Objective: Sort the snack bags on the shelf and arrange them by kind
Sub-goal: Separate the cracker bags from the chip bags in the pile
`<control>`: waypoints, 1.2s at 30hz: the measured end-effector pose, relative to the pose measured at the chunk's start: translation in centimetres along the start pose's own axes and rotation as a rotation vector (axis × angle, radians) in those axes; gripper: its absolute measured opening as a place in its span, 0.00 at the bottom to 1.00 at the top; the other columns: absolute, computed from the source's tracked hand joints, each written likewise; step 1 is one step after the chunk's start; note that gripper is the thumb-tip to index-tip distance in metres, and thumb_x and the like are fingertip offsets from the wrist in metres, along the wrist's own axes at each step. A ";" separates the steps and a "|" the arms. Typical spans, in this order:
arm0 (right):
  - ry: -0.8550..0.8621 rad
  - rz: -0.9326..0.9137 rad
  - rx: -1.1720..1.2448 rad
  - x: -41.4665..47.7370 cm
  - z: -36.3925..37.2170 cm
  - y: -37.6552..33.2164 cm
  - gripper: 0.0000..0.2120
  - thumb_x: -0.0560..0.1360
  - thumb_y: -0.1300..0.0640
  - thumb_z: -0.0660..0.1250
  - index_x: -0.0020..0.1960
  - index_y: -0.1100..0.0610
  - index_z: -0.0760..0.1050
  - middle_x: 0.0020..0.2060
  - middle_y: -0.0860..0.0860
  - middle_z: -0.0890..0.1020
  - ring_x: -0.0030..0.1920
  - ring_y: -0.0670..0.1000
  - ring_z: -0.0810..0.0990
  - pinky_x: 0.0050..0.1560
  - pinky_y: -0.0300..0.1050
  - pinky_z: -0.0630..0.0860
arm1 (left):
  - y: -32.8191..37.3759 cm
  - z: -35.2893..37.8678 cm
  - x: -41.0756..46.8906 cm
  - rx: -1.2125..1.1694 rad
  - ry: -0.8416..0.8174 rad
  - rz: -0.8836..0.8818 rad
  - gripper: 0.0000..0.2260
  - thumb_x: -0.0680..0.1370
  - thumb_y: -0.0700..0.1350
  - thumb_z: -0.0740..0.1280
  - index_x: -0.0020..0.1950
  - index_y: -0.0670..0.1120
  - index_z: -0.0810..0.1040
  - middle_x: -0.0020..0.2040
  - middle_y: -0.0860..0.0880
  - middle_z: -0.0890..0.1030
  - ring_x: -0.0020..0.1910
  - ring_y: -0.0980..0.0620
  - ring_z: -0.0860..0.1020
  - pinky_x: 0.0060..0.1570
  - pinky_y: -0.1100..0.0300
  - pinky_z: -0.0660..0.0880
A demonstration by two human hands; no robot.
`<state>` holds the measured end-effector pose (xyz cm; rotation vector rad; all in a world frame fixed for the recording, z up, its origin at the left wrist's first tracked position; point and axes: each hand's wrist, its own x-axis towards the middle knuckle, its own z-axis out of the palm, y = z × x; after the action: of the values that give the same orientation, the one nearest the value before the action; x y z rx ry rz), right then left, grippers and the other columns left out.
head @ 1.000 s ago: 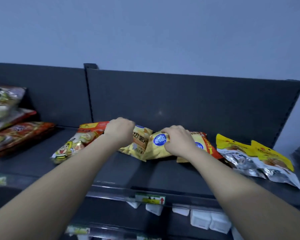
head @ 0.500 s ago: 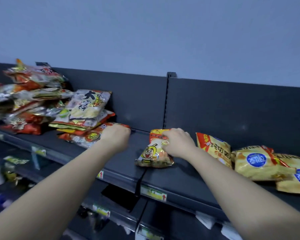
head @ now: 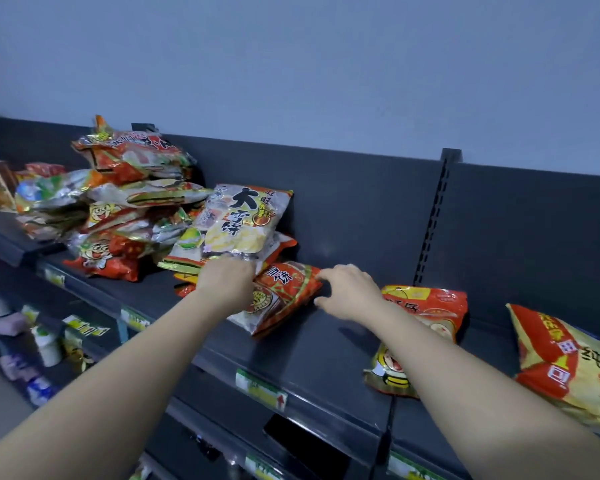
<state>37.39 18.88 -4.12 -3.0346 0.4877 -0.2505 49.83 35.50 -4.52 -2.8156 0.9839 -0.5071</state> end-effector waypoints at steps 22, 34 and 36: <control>-0.022 0.363 0.970 17.7 5.4 -6.0 0.17 0.77 0.42 0.61 0.58 0.50 0.79 0.56 0.47 0.79 0.58 0.52 0.77 0.55 0.46 0.72 | -14.2 7.0 12.2 -1.381 -0.213 -0.503 0.23 0.67 0.50 0.79 0.53 0.40 0.74 0.35 0.52 0.83 0.40 0.54 0.84 0.39 0.66 0.77; 0.035 0.663 0.982 20.4 7.4 -9.7 0.51 0.53 0.49 0.84 0.70 0.57 0.65 0.62 0.51 0.76 0.62 0.55 0.76 0.64 0.53 0.74 | -18.5 4.4 17.4 -1.857 0.036 -0.378 0.32 0.62 0.44 0.81 0.59 0.49 0.67 0.55 0.45 0.82 0.49 0.44 0.83 0.55 0.48 0.79; 0.086 0.741 1.092 20.7 7.2 -10.3 0.33 0.56 0.59 0.83 0.57 0.60 0.74 0.55 0.56 0.81 0.54 0.57 0.81 0.56 0.54 0.79 | -18.6 4.7 17.4 -1.835 0.047 -0.371 0.34 0.61 0.44 0.82 0.62 0.46 0.69 0.55 0.45 0.82 0.50 0.45 0.83 0.56 0.47 0.78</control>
<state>61.14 22.32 -7.26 -1.6716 1.0049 -0.4116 75.08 39.21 -0.14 -4.5292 1.2466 0.9075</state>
